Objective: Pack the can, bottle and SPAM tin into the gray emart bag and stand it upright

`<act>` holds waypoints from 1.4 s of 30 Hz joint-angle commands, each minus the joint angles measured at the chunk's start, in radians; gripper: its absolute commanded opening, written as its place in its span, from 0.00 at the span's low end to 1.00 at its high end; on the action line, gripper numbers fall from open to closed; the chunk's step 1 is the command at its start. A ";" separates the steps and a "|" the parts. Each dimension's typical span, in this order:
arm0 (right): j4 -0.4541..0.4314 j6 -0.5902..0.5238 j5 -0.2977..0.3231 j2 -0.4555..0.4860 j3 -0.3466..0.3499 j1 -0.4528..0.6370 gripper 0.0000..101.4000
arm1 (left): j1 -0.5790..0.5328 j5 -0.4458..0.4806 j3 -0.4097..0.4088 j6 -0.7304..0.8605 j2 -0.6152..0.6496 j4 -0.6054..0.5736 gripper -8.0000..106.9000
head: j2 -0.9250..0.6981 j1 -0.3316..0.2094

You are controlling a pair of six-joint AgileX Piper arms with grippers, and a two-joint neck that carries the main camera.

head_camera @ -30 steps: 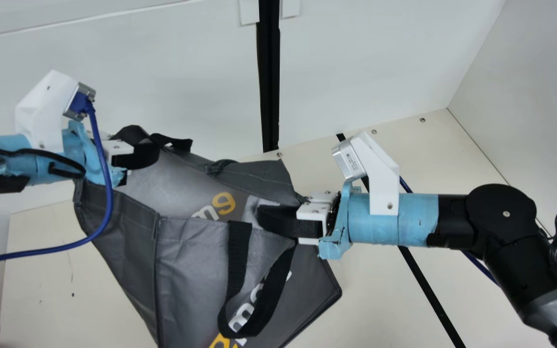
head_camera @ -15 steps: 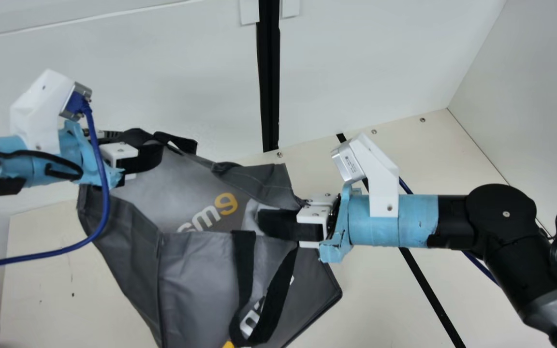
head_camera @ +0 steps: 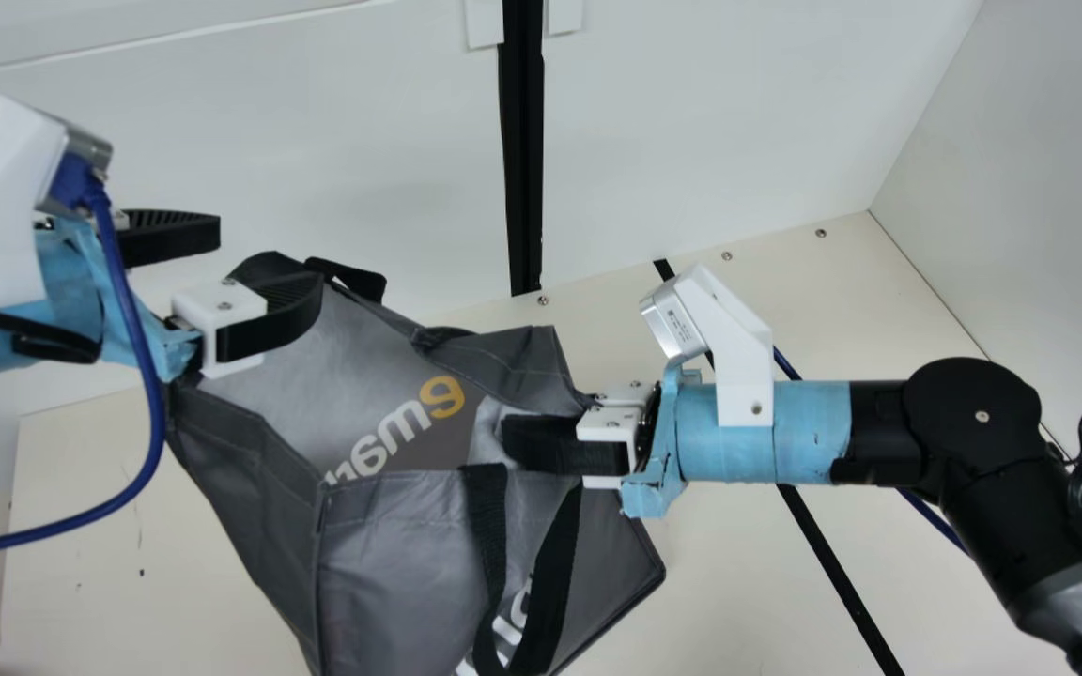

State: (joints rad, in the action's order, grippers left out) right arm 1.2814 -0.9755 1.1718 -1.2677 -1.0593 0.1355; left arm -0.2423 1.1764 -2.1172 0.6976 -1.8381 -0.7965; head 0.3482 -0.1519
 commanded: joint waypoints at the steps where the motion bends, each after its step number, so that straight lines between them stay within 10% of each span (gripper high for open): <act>1: 0.000 0.000 0.000 0.000 0.000 0.000 0.00 | -0.001 -0.003 0.000 -0.005 0.017 0.002 0.85 | 0.001 -0.023; 16: 0.000 0.000 0.000 0.000 0.000 0.000 0.00 | 0.025 -0.031 0.045 -0.055 0.166 0.167 0.85 | 0.001 -0.023; 42: 0.000 0.000 0.000 0.000 0.000 0.000 0.00 | 0.176 -0.108 0.483 -0.248 0.454 0.709 0.85 | 0.001 -0.023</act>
State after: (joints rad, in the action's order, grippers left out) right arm 1.2814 -0.9755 1.1718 -1.2677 -1.0593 0.1355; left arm -0.0696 1.0692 -1.6679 0.4535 -1.3916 -0.1104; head 0.3482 -0.1519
